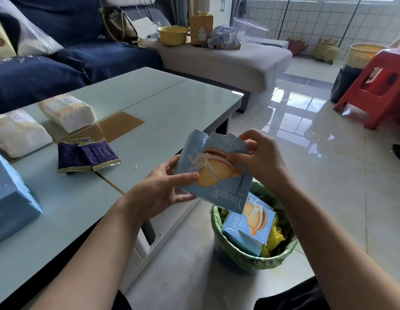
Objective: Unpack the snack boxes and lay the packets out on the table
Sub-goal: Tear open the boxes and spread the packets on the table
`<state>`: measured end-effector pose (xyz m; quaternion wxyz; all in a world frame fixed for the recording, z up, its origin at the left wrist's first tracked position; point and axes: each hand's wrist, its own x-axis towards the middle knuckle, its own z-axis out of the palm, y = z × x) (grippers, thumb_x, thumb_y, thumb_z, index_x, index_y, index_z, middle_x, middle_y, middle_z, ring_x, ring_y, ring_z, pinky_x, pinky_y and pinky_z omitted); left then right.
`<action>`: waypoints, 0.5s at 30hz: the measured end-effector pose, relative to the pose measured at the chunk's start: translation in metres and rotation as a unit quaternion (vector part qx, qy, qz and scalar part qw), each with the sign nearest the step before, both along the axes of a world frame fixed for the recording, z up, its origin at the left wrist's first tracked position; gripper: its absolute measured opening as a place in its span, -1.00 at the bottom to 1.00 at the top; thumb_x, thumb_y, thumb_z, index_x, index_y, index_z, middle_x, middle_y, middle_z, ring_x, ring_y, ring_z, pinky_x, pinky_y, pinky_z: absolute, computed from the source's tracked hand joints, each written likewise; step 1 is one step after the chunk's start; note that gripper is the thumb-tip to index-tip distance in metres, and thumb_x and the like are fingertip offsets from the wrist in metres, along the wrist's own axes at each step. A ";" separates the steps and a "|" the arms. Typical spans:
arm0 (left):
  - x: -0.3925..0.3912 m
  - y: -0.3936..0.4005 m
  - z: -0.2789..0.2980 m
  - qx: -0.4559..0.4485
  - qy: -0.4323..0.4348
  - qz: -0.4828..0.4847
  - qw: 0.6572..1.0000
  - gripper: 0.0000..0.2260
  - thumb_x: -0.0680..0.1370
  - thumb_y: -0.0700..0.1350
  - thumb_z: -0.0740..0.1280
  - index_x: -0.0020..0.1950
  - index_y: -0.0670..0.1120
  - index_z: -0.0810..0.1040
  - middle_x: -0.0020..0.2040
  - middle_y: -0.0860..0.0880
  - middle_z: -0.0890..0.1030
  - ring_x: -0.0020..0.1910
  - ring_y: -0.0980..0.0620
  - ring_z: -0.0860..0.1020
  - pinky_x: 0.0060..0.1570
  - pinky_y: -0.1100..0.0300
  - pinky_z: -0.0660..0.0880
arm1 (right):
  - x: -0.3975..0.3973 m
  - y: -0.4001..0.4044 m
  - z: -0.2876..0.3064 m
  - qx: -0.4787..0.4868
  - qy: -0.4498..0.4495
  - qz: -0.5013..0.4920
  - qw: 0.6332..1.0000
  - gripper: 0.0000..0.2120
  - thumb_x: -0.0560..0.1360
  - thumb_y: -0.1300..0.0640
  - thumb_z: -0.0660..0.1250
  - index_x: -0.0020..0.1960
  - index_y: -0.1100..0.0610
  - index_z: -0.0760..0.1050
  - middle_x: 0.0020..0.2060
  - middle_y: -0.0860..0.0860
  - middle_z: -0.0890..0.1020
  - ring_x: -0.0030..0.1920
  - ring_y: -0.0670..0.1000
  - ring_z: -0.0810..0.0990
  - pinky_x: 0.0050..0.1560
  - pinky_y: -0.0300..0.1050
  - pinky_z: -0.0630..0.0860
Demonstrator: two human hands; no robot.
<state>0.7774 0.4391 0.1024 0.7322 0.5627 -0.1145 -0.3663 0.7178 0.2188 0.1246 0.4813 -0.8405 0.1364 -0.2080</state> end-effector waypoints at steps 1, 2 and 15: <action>0.000 -0.001 -0.001 -0.005 0.009 -0.007 1.000 -0.51 0.39 -0.23 0.49 0.30 -0.09 0.47 0.18 -0.17 0.62 0.12 -0.19 0.63 -0.02 -0.09 0.62 | 0.000 -0.001 0.000 0.013 -0.001 -0.009 1.000 -0.70 0.31 0.24 0.56 -0.13 -0.04 0.50 -0.18 0.12 0.69 -0.23 0.05 0.58 -0.22 0.00 0.57; -0.001 -0.003 -0.002 0.000 0.007 0.001 1.000 -0.53 0.41 -0.23 0.46 0.30 -0.09 0.46 0.18 -0.19 0.61 0.09 -0.22 0.63 -0.03 -0.12 0.63 | 0.000 -0.001 -0.001 0.011 0.001 -0.016 1.000 -0.70 0.31 0.22 0.56 -0.10 -0.02 0.50 -0.17 0.11 0.68 -0.21 0.06 0.58 -0.21 -0.01 0.56; 0.002 -0.021 -0.012 0.038 0.013 0.126 0.991 -0.48 0.51 -0.08 0.41 0.44 -0.02 0.33 0.18 -0.21 0.60 -0.03 -0.23 0.65 -0.07 -0.13 0.63 | -0.010 0.002 0.005 0.019 -0.016 -0.025 0.999 -0.69 0.37 0.23 0.53 0.03 0.08 0.50 -0.18 0.14 0.66 -0.23 0.13 0.64 -0.27 0.03 0.65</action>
